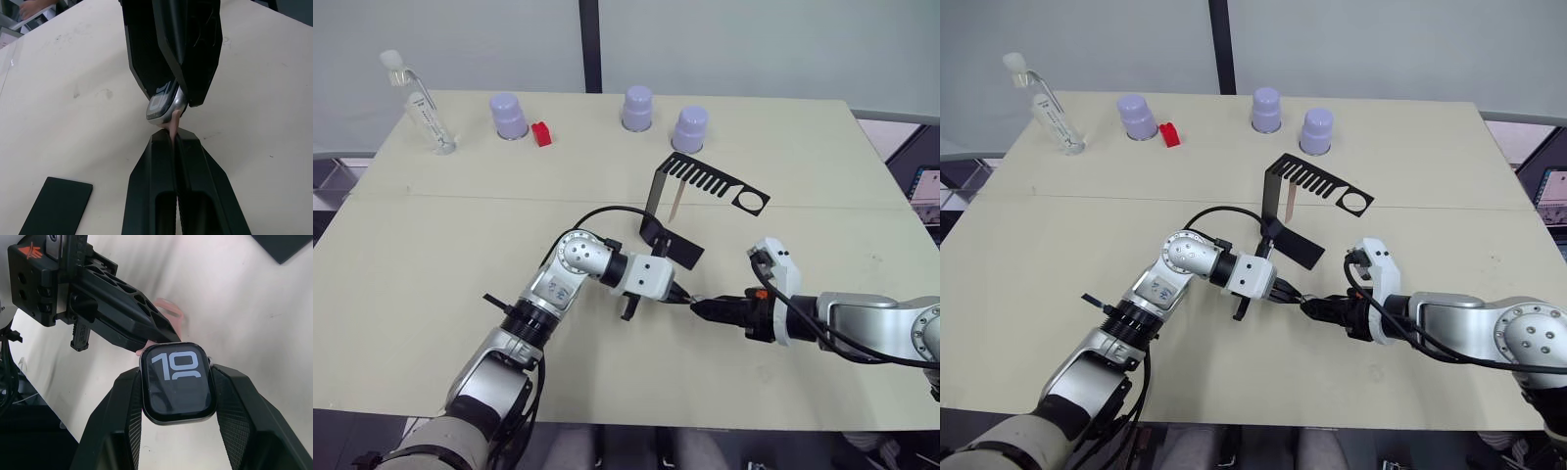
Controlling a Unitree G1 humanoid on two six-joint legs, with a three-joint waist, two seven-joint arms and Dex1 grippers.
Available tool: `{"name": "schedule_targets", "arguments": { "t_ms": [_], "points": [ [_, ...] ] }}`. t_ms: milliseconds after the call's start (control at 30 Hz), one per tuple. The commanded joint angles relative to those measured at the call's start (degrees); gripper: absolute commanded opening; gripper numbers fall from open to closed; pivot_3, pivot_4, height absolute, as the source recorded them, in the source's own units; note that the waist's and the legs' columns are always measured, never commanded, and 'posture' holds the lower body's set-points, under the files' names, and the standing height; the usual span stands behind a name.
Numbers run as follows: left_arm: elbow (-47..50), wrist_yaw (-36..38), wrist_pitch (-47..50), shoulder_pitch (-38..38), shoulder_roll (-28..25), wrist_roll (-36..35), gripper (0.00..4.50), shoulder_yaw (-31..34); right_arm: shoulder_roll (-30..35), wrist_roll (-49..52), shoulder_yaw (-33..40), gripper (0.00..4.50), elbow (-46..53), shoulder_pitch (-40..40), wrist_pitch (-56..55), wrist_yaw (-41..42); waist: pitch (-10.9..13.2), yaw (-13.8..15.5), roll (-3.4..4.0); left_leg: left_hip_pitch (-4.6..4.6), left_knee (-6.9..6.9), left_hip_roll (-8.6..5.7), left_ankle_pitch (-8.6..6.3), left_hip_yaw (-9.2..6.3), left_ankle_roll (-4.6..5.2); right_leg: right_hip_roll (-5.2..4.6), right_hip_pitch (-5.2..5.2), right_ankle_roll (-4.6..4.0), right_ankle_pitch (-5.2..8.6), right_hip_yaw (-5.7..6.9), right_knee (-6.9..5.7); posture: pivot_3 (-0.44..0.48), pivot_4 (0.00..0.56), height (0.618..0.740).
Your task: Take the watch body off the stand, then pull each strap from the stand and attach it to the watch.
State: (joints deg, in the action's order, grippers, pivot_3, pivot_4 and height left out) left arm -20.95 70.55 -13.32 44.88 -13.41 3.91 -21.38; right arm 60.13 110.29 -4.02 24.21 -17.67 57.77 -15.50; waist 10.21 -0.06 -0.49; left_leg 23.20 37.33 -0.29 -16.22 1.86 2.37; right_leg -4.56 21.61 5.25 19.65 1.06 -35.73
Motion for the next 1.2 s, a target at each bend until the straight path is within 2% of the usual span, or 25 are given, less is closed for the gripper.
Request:
{"name": "schedule_targets", "arguments": {
  "t_ms": [33,1200],
  "points": [
    [2.91,-1.47,-2.01,2.23,3.31,-1.9,0.0,-1.18,-0.97,2.68,-0.33,1.58,3.0,-0.61,-0.46,1.31,0.0,0.0,0.0,0.0,0.0,0.0,0.0,0.0,0.0,0.0,0.0,0.0,0.0,0.0,0.0,0.0,0.15,0.739],
    [1.72,-1.93,-1.99,2.95,4.84,-1.43,0.0,-1.65,-2.51,2.71,-1.23,1.58,4.15,-2.31,-0.85,1.59,0.0,0.0,0.0,0.0,0.0,0.0,0.0,-0.01,0.0,0.0,0.0,0.0,0.0,0.01,0.02,0.0,0.15,0.739]
  ]
}}
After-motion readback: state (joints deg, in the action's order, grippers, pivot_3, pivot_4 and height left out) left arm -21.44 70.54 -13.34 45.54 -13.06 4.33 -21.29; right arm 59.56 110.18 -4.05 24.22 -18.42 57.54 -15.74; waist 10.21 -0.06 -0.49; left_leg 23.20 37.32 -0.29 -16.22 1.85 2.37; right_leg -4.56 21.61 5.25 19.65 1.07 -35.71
